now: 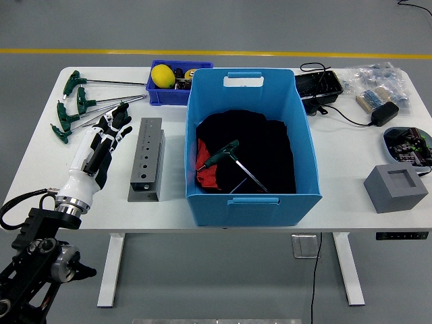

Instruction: Lift tool from toolbox,place it in box,lift tool from toolbox,place it in box

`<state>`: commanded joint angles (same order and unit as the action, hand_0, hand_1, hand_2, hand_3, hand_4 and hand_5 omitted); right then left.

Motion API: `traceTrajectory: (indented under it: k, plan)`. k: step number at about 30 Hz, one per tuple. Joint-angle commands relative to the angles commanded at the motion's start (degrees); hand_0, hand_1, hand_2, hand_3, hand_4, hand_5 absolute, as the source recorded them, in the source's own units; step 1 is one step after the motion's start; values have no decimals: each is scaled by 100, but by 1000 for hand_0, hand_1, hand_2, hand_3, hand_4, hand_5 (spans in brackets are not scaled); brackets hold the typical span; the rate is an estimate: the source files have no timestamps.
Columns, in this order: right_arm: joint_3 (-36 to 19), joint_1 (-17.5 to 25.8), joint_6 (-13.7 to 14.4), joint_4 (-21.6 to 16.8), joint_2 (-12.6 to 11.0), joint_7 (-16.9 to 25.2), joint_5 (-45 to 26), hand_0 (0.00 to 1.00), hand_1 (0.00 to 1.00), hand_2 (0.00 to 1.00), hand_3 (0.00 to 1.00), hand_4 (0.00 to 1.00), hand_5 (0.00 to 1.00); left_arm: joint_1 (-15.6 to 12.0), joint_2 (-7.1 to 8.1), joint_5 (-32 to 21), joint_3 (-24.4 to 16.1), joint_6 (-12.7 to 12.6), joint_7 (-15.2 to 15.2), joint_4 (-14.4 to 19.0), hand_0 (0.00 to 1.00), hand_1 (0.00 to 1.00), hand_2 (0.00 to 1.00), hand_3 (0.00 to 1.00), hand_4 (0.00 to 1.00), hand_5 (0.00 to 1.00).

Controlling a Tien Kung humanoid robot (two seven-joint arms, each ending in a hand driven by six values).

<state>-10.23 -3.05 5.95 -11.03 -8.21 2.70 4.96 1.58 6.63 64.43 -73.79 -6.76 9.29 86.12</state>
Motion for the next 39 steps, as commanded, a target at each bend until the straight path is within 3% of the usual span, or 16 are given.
traceTrajectory:
  k: [12,22,33,39]
  plan:
    - [-2,20,-1,11,-34,8,-48,672,648,711,573,780,719,97,-61,-12,-484,176,-128,-188,864,871,925,839,920,826]
    - [-16,-17,7,8,-47,12,-29,673,648,709,575,781,720,40,-106,82,-517,225,-209,-242,863,869,913,837,924,832]
    - [28,-42,-6,4,-34,10,-74,676,653,709,575,781,719,22,-66,107,-409,155,-198,-268,856,866,915,834,929,845]
    - [61,-35,-15,1,-27,4,-92,676,652,710,575,780,718,-2,-71,22,-328,-35,32,-268,855,865,915,828,927,842]
